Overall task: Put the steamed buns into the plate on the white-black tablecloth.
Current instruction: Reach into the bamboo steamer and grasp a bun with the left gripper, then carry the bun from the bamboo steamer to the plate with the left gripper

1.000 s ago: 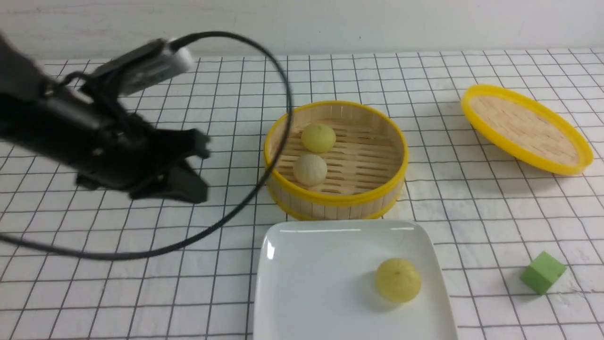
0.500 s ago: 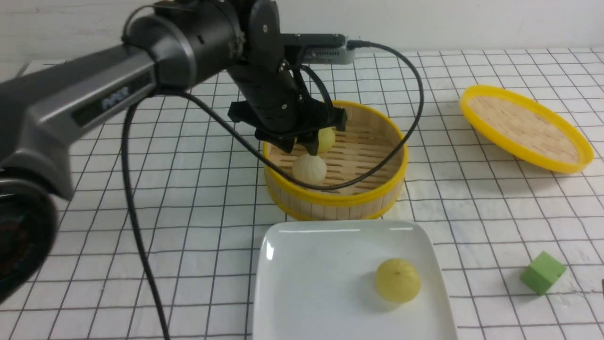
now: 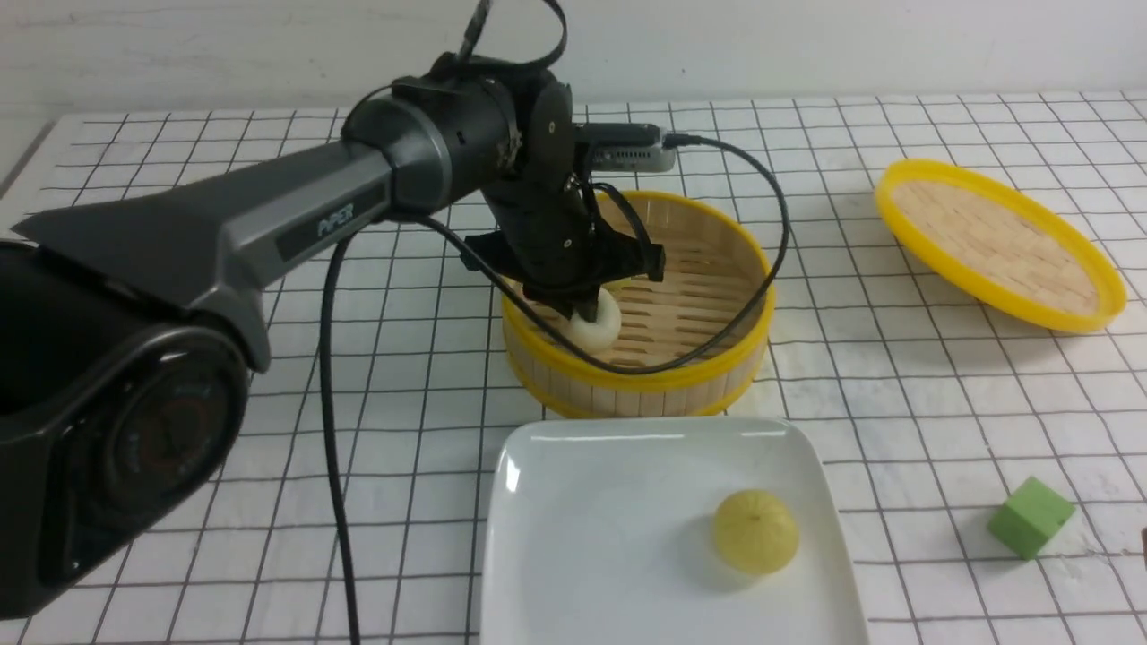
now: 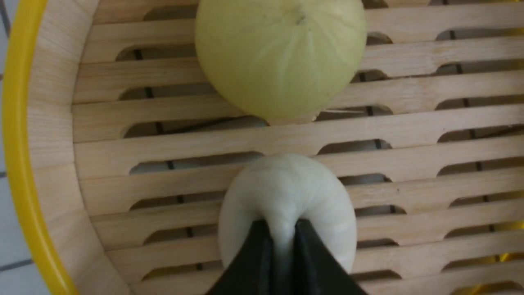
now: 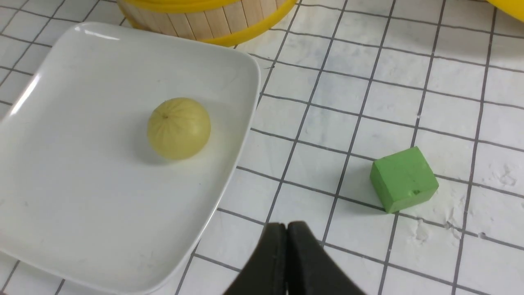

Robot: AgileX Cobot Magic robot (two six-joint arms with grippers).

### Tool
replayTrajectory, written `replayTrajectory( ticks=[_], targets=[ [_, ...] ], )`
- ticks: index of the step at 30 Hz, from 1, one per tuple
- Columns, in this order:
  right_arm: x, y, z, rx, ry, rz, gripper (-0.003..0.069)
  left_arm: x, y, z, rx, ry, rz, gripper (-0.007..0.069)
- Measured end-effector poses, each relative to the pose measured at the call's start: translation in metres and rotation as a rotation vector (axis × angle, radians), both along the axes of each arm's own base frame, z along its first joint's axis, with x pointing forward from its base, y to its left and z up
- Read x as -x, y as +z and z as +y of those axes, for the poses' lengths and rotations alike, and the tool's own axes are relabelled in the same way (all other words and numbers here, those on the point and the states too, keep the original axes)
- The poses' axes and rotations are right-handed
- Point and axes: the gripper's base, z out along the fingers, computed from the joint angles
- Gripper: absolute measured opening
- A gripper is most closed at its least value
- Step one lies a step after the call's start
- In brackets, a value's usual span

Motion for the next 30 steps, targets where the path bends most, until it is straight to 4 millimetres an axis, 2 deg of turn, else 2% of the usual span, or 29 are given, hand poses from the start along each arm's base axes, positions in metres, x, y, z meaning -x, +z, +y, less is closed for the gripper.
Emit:
replayTrajectory(
  ticks=[2,3,4,5,6,7,9,11,12,13,15,16,17,18,19,20,21,23,24,26,28,29,30],
  targets=[
    [0.0,0.0,0.0,0.0,0.0,0.0,0.002,0.007,0.019,0.003,0.019,0.003,0.005,0.0028],
    [0.0,0.0,0.0,0.0,0.0,0.0,0.002,0.008,0.021,0.003,0.019,0.003,0.005,0.0028],
    [0.0,0.0,0.0,0.0,0.0,0.0,0.0022,0.018,0.049,0.008,0.041,0.002,-0.017,0.0027],
    [0.0,0.0,0.0,0.0,0.0,0.001,0.0023,0.02,0.052,0.009,0.042,0.002,-0.015,0.0027],
    [0.0,0.0,0.0,0.0,0.0,0.001,0.0025,0.035,0.085,0.017,0.054,-0.01,-0.04,0.0027],
    [0.0,0.0,0.0,0.0,0.0,0.001,0.0026,0.041,0.097,0.021,0.056,-0.014,-0.045,0.0027],
    [0.0,0.0,0.0,0.0,0.0,0.001,0.0029,0.074,0.142,0.038,0.052,-0.03,-0.037,0.0027],
    [0.0,0.0,0.0,-0.001,0.0,0.001,0.0031,0.093,0.159,0.042,0.049,-0.049,-0.049,0.0027],
    [0.0,0.0,0.0,-0.002,0.0,0.001,0.0032,0.096,0.16,0.043,0.048,-0.052,-0.047,0.0027],
    [0.0,0.0,0.0,-0.004,0.0,0.002,0.0035,0.111,0.163,0.043,0.028,-0.075,-0.049,0.0027],
    [0.0,0.0,0.0,-0.004,0.0,0.002,0.0038,0.127,0.154,0.039,-0.014,-0.104,-0.018,0.0029],
    [0.0,0.0,0.0,-0.004,0.0,0.002,0.0039,0.135,0.14,0.032,-0.04,-0.121,0.021,0.003],
    [0.0,0.0,0.0,-0.004,0.0,0.002,0.0039,0.136,0.137,0.031,-0.044,-0.122,0.028,0.003],
    [0.0,0.0,0.0,-0.004,0.0,0.002,0.0041,0.141,0.125,0.026,-0.059,-0.132,0.056,0.0031],
    [0.0,0.0,0.0,-0.004,0.0,0.002,0.0043,0.145,0.095,0.015,-0.085,-0.143,0.095,0.0035],
    [0.0,0.0,0.0,-0.004,0.0,0.002,0.0044,0.147,0.081,0.008,-0.094,-0.152,0.101,0.0038],
    [0.0,0.0,0.0,-0.004,0.0,0.002,0.0046,0.147,0.061,0.002,-0.098,-0.151,0.114,0.0046],
    [0.0,0.0,0.0,-0.004,0.0,0.002,0.0048,0.145,0.037,-0.005,-0.102,-0.142,0.123,0.006],
    [0.0,0.0,0.0,-0.004,0.0,0.002,0.005,0.144,0.032,-0.006,-0.102,-0.139,0.125,0.0069],
    [0.0,0.0,0.0,-0.008,0.0,0.002,0.0055,0.135,0.005,-0.013,-0.109,-0.115,0.135,0.0125],
    [0.0,0.0,0.0,-0.008,0.0,0.002,0.0057,0.132,-0.004,-0.015,-0.11,-0.105,0.137,0.0169],
    [0.0,0.0,0.0,-0.008,0.0,0.002,0.0059,0.129,-0.013,-0.018,-0.109,-0.095,0.14,0.0229],
    [0.0,0.0,0.0,-0.007,0.0,0.002,0.0059,0.129,-0.014,-0.019,-0.108,-0.094,0.141,0.0237]
  ],
)
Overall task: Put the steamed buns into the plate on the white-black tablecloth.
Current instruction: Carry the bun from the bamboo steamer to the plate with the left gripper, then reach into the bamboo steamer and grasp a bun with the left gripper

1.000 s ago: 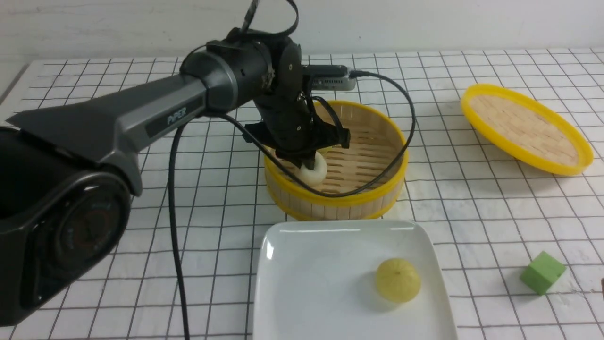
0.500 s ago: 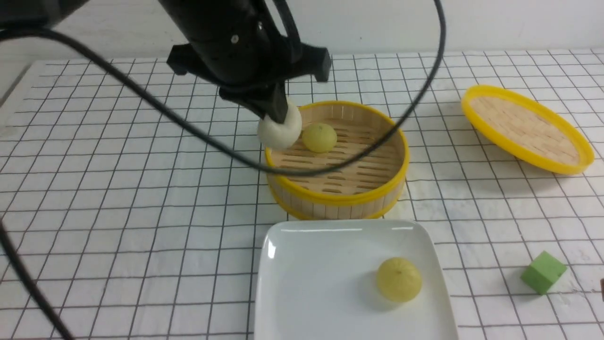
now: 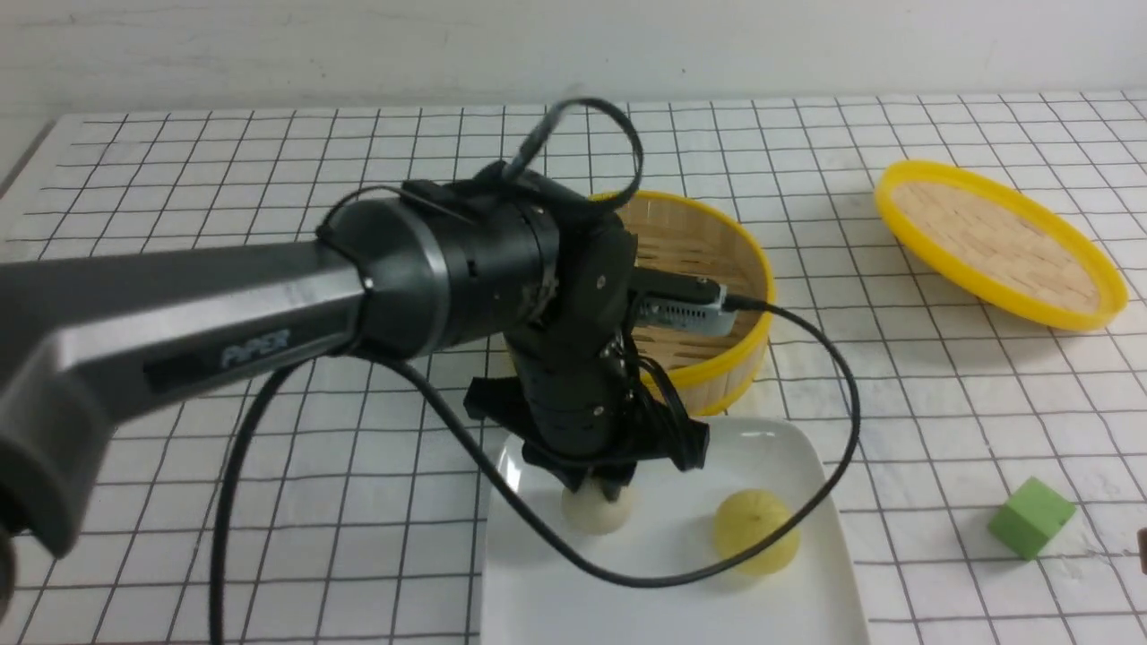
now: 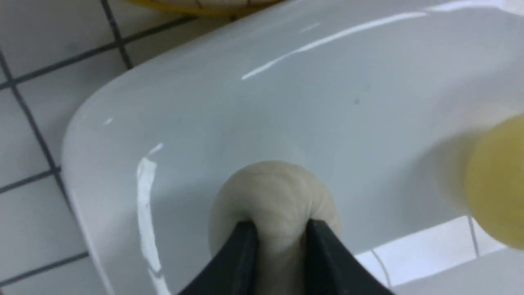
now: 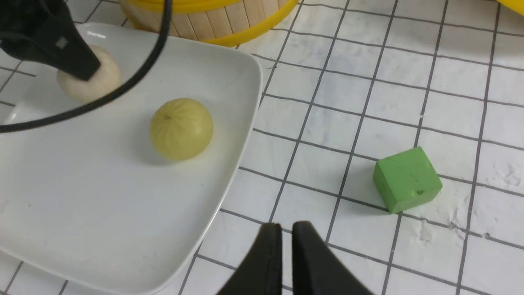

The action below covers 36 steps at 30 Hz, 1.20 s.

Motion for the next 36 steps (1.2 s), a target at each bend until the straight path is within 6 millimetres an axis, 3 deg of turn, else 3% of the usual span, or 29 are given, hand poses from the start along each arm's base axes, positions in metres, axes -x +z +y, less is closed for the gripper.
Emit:
replayTrajectory(
  ticks=[1,4,8,12,16,18,19,21,23,24,25,27,31,34,35,36],
  targets=[
    [0.0,0.0,0.0,0.0,0.0,0.0,0.0063,-0.002,-0.004,-0.002,0.002,0.006,0.001,0.0307],
    [0.0,0.0,0.0,0.0,0.0,0.0,0.0066,-0.005,0.004,-0.005,0.015,0.012,-0.01,0.0379],
    [0.0,0.0,0.0,0.0,0.0,0.0,0.0073,-0.025,0.059,-0.017,0.07,0.002,-0.153,0.0474],
    [0.0,0.0,0.0,0.0,0.0,0.0,0.0078,-0.046,0.11,-0.021,0.102,0.058,-0.359,0.0469],
    [0.0,0.0,0.0,0.0,0.0,-0.002,0.008,-0.066,0.125,-0.024,0.095,0.146,-0.499,0.0395],
    [0.0,0.0,0.0,0.0,0.0,-0.003,0.0081,-0.085,0.118,-0.025,0.089,0.222,-0.498,0.0235],
    [0.0,0.0,0.0,0.0,0.0,-0.003,0.0081,-0.086,0.119,-0.024,0.09,0.226,-0.499,0.022],
    [0.0,0.0,0.0,0.0,0.0,-0.003,0.0083,-0.104,0.105,-0.017,0.133,0.284,-0.384,0.0064],
    [0.0,0.0,0.0,0.0,0.0,-0.003,0.0085,-0.121,0.094,-0.005,0.175,0.314,-0.297,0.0017],
    [0.0,0.0,0.0,0.0,0.0,-0.003,0.0086,-0.122,0.093,-0.005,0.189,0.31,-0.277,0.0015],
    [0.0,0.0,0.0,-0.002,0.0,-0.003,0.0088,-0.14,0.08,0.01,0.256,0.32,-0.189,0.0002],
    [0.001,0.0,0.0,-0.006,0.0,-0.002,0.009,-0.154,0.067,0.022,0.297,0.316,-0.131,0.0002],
    [0.001,0.001,0.001,-0.018,0.0,-0.001,0.0095,-0.166,0.049,0.032,0.313,0.277,-0.084,0.0036],
    [0.001,0.001,0.001,-0.023,0.0,0.0,0.0097,-0.167,0.04,0.028,0.311,0.249,-0.076,0.0121],
    [0.001,0.001,0.001,-0.023,0.0,0.0,0.0099,-0.167,0.039,0.023,0.313,0.234,-0.089,0.021],
    [0.001,0.001,0.001,-0.023,0.0,0.0,0.0099,-0.167,0.038,0.022,0.311,0.23,-0.096,0.0239]
  ],
)
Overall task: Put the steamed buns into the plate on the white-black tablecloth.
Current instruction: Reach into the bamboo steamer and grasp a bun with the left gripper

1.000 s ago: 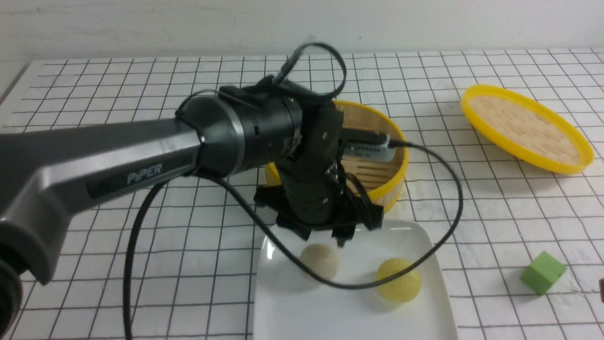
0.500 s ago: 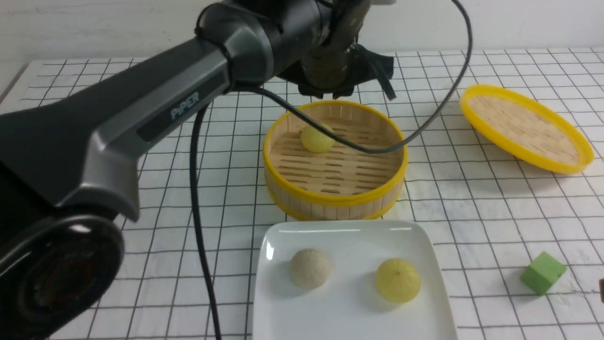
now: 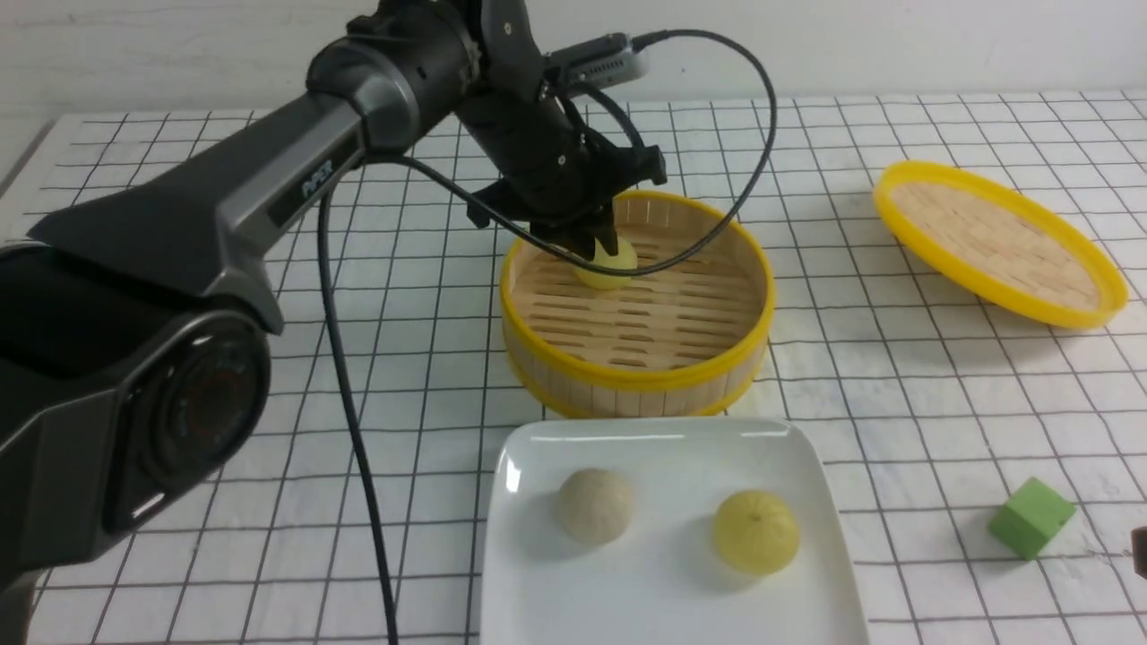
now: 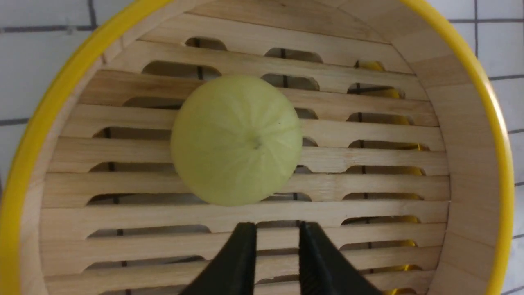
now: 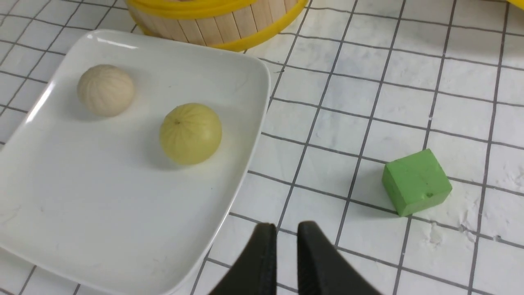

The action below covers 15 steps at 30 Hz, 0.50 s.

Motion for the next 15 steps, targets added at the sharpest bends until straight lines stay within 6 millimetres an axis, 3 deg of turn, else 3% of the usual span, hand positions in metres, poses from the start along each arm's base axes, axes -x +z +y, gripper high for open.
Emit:
replayTrajectory(
  ticks=[5,8,11,13,14,15],
  targets=[
    [0.0,0.0,0.0,0.0,0.0,0.0,0.0105,-0.01,-0.008,-0.002,-0.027,0.003,-0.083,0.0444],
    [0.0,0.0,0.0,0.0,0.0,0.0,0.0108,-0.015,-0.022,-0.002,-0.053,0.004,-0.095,0.0489],
    [0.0,0.0,0.0,0.0,0.0,0.0,0.0111,-0.018,-0.036,-0.003,-0.069,0.003,-0.077,0.0463],
    [0.0,0.0,0.0,0.0,0.0,0.0,0.0113,-0.019,-0.045,-0.004,-0.071,0.003,-0.06,0.0395],
    [0.0,0.0,0.0,0.0,0.0,0.0,0.0115,-0.019,-0.047,-0.004,-0.069,0.003,-0.051,0.0314],
    [0.0,0.0,0.0,0.0,0.0,0.0,0.0115,-0.019,-0.047,-0.004,-0.068,0.003,-0.05,0.0314]
  ],
)
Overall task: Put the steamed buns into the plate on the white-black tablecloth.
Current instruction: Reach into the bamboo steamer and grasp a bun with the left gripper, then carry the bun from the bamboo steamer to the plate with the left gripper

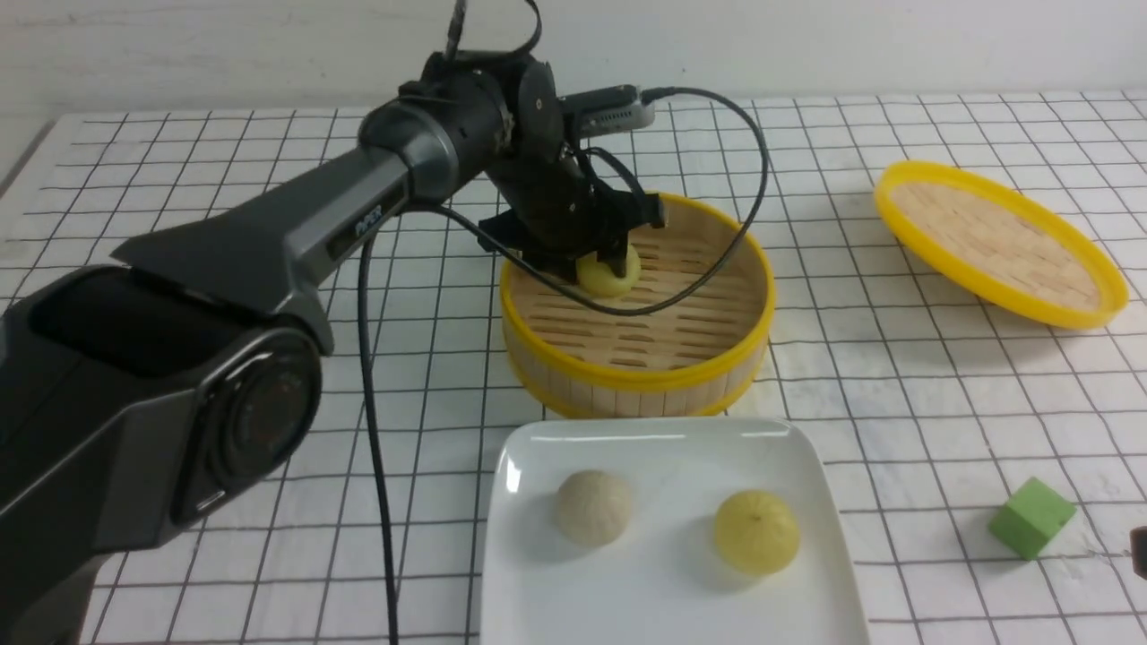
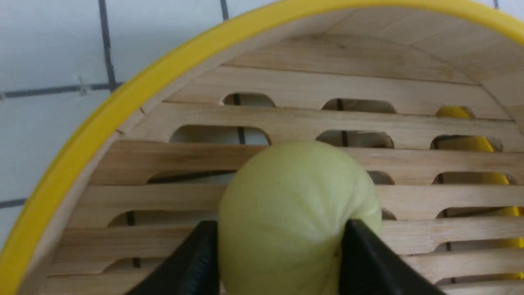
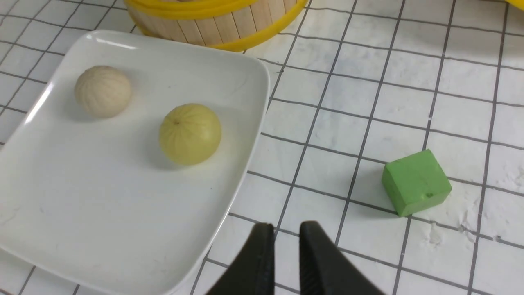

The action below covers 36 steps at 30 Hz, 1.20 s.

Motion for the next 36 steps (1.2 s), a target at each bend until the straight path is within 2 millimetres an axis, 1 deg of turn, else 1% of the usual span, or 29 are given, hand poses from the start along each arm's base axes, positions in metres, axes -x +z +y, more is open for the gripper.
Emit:
replayTrajectory(
  ticks=[1,2,3,4,6,8,10,11,12,13,15,17,18,19,20,21,22,23,24,25,27,28,30,31,32,33,34,35,36],
  targets=[
    [0.0,0.0,0.0,0.0,0.0,0.0,0.0118,0.001,0.003,0.0,0.008,-0.001,0.011,0.0185],
    [0.0,0.0,0.0,0.0,0.0,-0.001,0.0118,0.002,0.008,-0.001,0.014,-0.004,0.014,0.0117],
    [0.0,0.0,0.0,0.0,0.0,-0.001,0.012,0.004,0.014,-0.001,0.016,-0.011,0.019,0.007],
    [0.0,0.0,0.0,0.0,0.0,-0.001,0.0121,0.006,0.023,0.0,0.016,-0.024,0.025,0.0044],
    [0.0,0.0,0.0,0.0,0.0,-0.001,0.0123,0.012,0.045,0.001,0.005,-0.062,0.027,0.0027],
    [0.0,0.0,0.0,0.0,0.0,-0.001,0.0125,0.02,0.076,0.005,0.0,-0.099,0.002,0.0022],
    [0.0,0.0,0.0,0.0,0.0,-0.001,0.0127,0.035,0.122,0.012,0.0,-0.141,-0.061,0.0022],
    [0.0,0.0,0.0,0.0,0.0,-0.001,0.0128,0.038,0.134,0.014,0.002,-0.15,-0.083,0.0022],
    [0.0,0.0,0.0,0.0,0.0,-0.001,0.0129,0.051,0.169,0.021,0.011,-0.166,-0.159,0.0022],
    [0.0,0.0,0.0,0.0,0.0,-0.001,0.0129,0.063,0.195,0.027,0.026,-0.17,-0.215,0.0022],
    [0.0,0.0,0.0,0.0,0.0,0.0,0.0131,0.081,0.226,0.036,0.048,-0.169,-0.276,0.0022],
    [0.0,0.0,0.0,0.0,0.0,0.0,0.0131,0.1,0.243,0.044,0.068,-0.172,-0.283,0.0022],
    [0.0,0.0,0.0,0.0,0.0,0.0,0.0131,0.11,0.244,0.048,0.073,-0.178,-0.258,0.0022],
    [0.0,0.0,0.0,0.0,0.0,0.0,0.0131,0.117,0.241,0.049,0.072,-0.184,-0.231,0.0022],
    [0.0,0.0,0.0,0.0,0.0,0.0,0.0131,0.119,0.24,0.049,0.072,-0.188,-0.223,0.0022],
    [0.0,0.0,0.0,0.0,0.0,0.0,0.0132,0.13,0.228,0.052,0.047,-0.202,-0.164,0.0022],
    [0.0,0.0,0.0,0.0,0.0,0.0,0.0132,0.144,0.21,0.053,0.012,-0.23,-0.095,0.0022],
    [0.0,0.0,0.0,0.0,0.0,0.0,0.0132,0.146,0.207,0.053,0.006,-0.235,-0.085,0.0022],
    [0.0,0.0,0.0,0.0,0.0,0.0,0.0134,0.162,0.186,0.05,-0.033,-0.277,-0.009,0.0022],
    [0.0,0.0,0.0,0.0,0.0,0.0,0.0134,0.165,0.177,0.05,-0.046,-0.284,0.021,0.0022],
    [0.0,0.0,0.0,0.0,-0.001,-0.002,0.0134,0.196,0.124,0.038,-0.121,-0.371,0.196,0.0022],
    [0.0,0.0,0.0,0.0,-0.001,-0.002,0.0134,0.199,0.12,0.034,-0.127,-0.385,0.208,0.0023],
    [0.0,0.0,0.0,-0.002,-0.001,-0.002,0.0134,0.226,0.071,0.017,-0.18,-0.458,0.296,0.0027],
    [0.0,0.0,0.0,-0.002,-0.001,-0.002,0.0134,0.229,0.068,0.014,-0.183,-0.468,0.297,0.0027],
    [0.0,0.0,0.0,-0.003,-0.001,-0.003,0.0135,0.239,0.048,0.005,-0.193,-0.493,0.3,0.0029],
    [0.0,0.0,0.0,-0.003,-0.001,-0.003,0.0135,0.239,0.045,0.004,-0.195,-0.494,0.302,0.0029],
    [0.0,0.0,0.0,-0.003,-0.001,-0.003,0.0135,0.245,0.033,-0.004,-0.194,-0.498,0.293,0.0034],
    [0.0,0.0,0.0,-0.003,-0.001,-0.003,0.0136,0.246,0.025,-0.008,-0.192,-0.494,0.291,0.0039],
    [0.0,0.0,0.0,-0.003,-0.001,-0.003,0.0136,0.246,0.023,-0.01,-0.189,-0.49,0.284,0.0043]
  ],
)
